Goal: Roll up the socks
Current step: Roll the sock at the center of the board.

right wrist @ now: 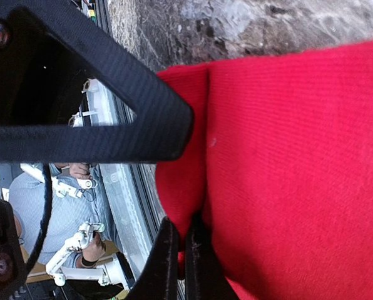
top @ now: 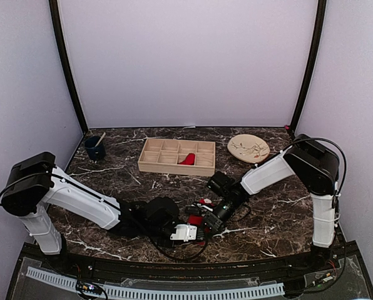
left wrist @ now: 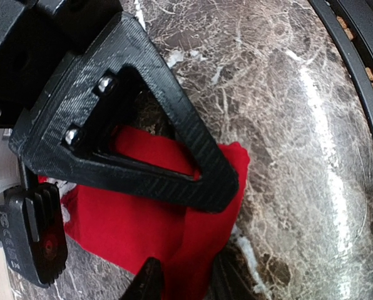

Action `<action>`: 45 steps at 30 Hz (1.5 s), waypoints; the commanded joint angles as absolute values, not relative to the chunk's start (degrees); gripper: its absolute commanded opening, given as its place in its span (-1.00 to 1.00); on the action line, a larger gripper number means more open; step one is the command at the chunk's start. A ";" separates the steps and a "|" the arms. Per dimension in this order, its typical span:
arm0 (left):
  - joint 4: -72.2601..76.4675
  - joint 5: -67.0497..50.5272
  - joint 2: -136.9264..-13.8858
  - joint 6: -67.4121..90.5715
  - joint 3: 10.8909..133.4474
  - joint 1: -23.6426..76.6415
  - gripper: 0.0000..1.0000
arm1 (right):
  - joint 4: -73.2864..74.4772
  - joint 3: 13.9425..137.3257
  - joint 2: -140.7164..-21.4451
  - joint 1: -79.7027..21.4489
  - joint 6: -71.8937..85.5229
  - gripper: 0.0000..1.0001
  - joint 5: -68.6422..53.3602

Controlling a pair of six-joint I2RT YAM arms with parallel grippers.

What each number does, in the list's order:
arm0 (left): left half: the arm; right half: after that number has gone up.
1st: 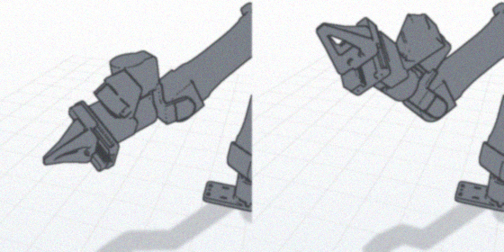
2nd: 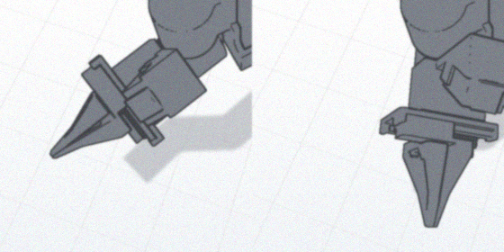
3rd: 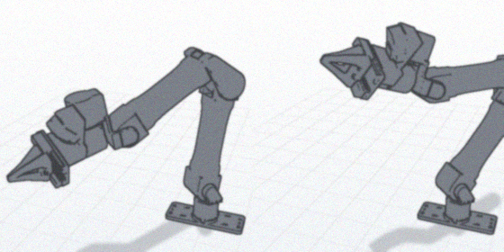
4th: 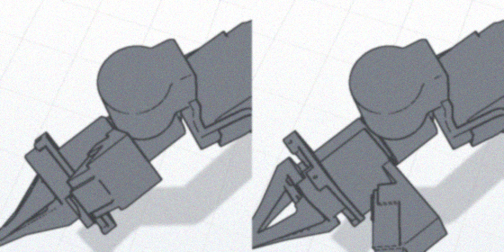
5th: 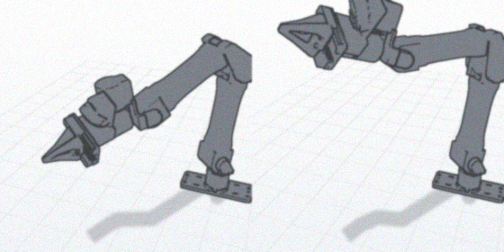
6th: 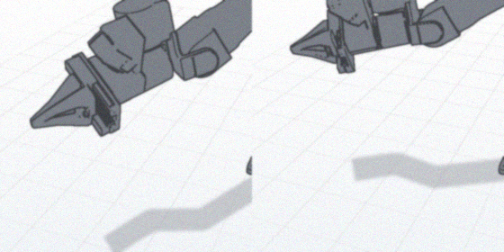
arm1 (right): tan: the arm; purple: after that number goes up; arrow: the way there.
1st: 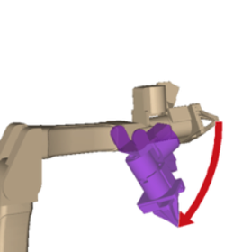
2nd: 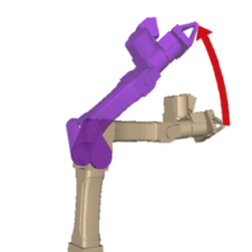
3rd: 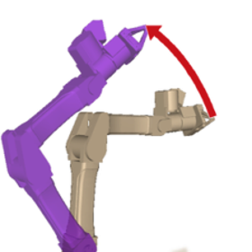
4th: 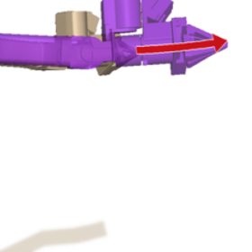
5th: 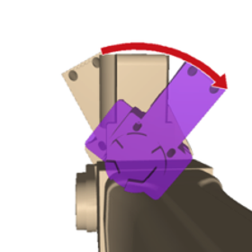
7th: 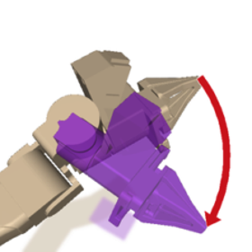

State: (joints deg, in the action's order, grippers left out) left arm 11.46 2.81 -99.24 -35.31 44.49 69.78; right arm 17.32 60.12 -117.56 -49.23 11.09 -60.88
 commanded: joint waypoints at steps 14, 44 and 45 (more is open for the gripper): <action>-3.46 -2.42 -106.61 -32.65 50.98 69.81 -0.97 | 17.31 58.84 -117.36 -47.91 11.43 -0.97 -61.03; -29.03 -27.43 -113.20 -22.74 67.55 59.72 -1.00 | 6.72 50.65 -109.22 -40.74 19.77 -0.41 -53.09; -29.04 -27.87 -113.28 -22.42 67.58 59.42 -1.00 | 6.27 50.48 -108.83 -40.44 20.04 -0.39 -52.86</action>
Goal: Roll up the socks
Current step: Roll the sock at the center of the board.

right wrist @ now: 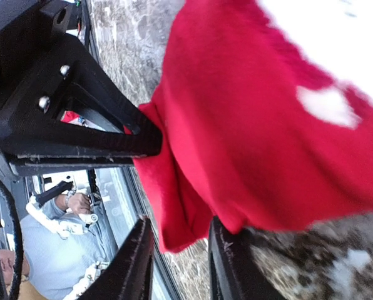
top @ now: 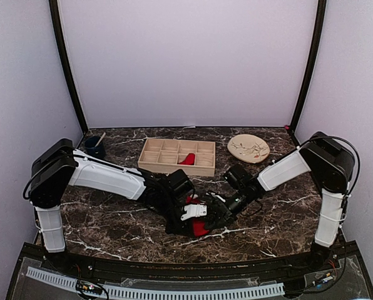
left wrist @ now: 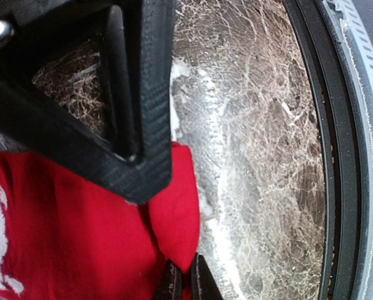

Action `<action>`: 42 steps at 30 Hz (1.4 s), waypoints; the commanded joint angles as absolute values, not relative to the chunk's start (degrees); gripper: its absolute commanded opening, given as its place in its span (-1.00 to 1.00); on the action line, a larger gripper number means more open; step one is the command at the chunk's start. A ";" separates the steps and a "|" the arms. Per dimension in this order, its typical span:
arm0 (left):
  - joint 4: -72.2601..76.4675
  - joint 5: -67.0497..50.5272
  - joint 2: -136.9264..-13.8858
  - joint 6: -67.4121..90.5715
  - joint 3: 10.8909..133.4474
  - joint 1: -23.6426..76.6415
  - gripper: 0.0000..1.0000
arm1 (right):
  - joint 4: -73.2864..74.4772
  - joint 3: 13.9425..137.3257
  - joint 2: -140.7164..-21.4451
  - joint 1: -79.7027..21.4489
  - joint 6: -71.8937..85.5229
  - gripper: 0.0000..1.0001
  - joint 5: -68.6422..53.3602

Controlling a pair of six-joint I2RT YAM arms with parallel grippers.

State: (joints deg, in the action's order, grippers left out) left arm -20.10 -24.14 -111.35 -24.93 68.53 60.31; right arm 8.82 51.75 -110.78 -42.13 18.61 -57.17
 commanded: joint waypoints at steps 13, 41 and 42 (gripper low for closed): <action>-32.66 -34.74 -116.90 -20.26 70.23 56.07 -1.00 | 2.52 47.60 -103.23 -39.43 21.24 -0.38 -44.26; -43.61 -48.37 -125.84 -16.30 77.15 49.72 -1.00 | 0.33 37.28 -78.06 -61.56 7.94 -0.37 -0.78; -44.12 -48.60 -126.08 -16.55 77.50 49.55 -1.00 | 0.76 37.72 -78.31 -62.72 7.28 -0.37 0.27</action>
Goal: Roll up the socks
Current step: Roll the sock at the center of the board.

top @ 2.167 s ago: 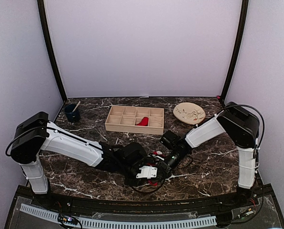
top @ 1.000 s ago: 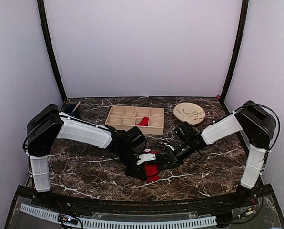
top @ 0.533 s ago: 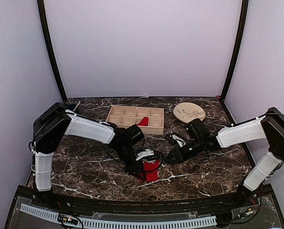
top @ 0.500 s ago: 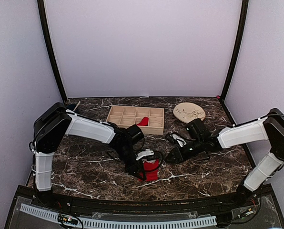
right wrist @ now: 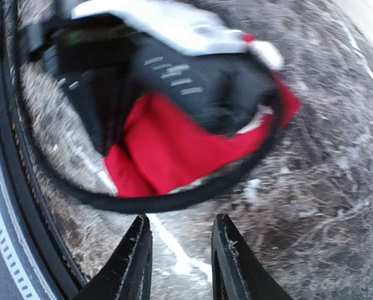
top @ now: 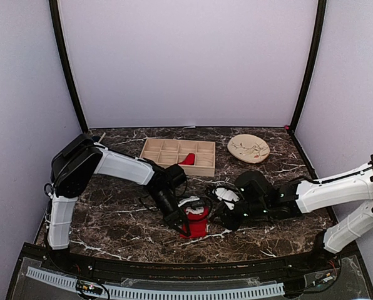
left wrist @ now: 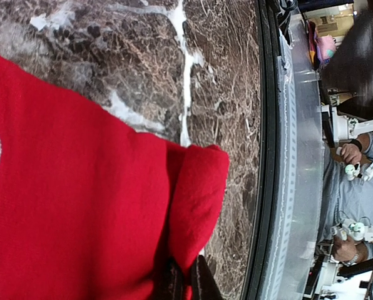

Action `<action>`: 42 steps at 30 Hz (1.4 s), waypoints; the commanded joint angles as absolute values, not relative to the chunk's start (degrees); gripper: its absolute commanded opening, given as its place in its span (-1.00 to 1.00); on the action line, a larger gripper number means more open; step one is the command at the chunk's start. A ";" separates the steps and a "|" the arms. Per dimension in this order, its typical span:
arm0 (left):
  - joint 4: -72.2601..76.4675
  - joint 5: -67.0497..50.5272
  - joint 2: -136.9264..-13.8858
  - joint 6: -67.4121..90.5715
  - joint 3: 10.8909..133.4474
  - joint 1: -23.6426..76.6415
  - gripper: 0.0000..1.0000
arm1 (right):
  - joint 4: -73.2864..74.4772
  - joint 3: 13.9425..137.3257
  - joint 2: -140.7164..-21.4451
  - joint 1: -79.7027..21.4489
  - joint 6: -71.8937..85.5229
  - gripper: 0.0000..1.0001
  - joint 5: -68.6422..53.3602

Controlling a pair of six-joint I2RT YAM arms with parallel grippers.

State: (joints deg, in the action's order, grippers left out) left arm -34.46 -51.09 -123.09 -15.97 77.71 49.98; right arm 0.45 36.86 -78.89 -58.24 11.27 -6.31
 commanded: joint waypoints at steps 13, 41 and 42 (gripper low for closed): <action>-47.04 -50.67 -128.86 -18.00 78.78 48.10 -1.00 | 6.14 45.82 -88.90 -73.63 -1.09 -0.32 6.60; -49.48 -50.94 -132.11 -19.78 81.17 47.64 -1.00 | 8.99 52.88 -96.65 -74.26 -6.43 -0.10 2.56; -49.48 -50.95 -132.25 -19.89 81.33 47.64 -1.00 | 9.09 53.03 -96.94 -74.40 -6.56 -0.10 2.51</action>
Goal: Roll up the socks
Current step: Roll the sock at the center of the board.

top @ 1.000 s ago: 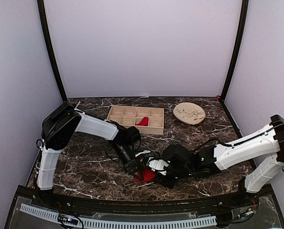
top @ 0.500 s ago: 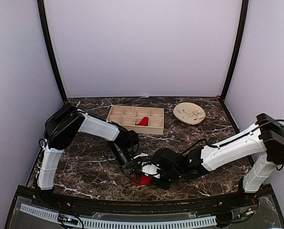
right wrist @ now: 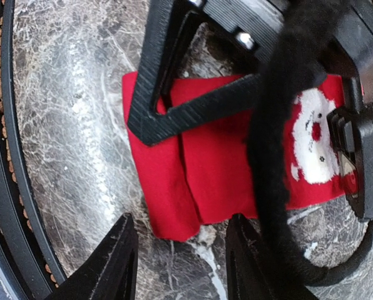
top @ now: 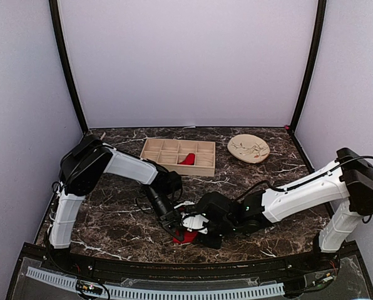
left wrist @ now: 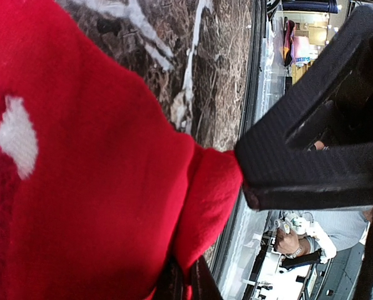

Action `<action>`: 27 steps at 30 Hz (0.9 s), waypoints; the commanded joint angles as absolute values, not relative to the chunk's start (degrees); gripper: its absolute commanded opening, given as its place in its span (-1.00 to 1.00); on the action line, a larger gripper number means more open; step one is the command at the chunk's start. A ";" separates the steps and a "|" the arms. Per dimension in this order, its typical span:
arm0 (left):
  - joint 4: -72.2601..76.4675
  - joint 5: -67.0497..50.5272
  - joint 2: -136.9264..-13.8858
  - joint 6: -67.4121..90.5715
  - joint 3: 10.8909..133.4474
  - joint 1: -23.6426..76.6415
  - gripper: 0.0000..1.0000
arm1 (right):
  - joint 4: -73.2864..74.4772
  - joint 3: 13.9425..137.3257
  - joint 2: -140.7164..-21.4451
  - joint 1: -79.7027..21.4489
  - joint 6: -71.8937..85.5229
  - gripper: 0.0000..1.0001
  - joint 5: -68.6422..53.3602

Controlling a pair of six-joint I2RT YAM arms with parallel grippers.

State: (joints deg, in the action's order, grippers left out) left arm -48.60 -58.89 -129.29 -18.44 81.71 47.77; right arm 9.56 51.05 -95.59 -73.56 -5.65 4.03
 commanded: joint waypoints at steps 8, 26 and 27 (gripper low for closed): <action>-49.81 -51.33 -132.62 -20.00 81.68 47.59 -1.00 | 9.12 54.20 -99.34 -74.41 -8.22 -0.15 2.31; -49.74 -51.55 -132.82 -19.78 81.32 47.55 -1.00 | 10.70 55.22 -102.60 -73.10 -8.42 -0.76 0.75; -49.67 -51.51 -132.81 -19.64 81.17 47.55 -0.99 | 10.72 55.09 -102.57 -72.94 -8.26 -0.78 0.30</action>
State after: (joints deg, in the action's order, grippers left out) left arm -49.69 -59.44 -130.06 -18.85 82.48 47.62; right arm 10.66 54.52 -101.82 -73.54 -9.04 2.11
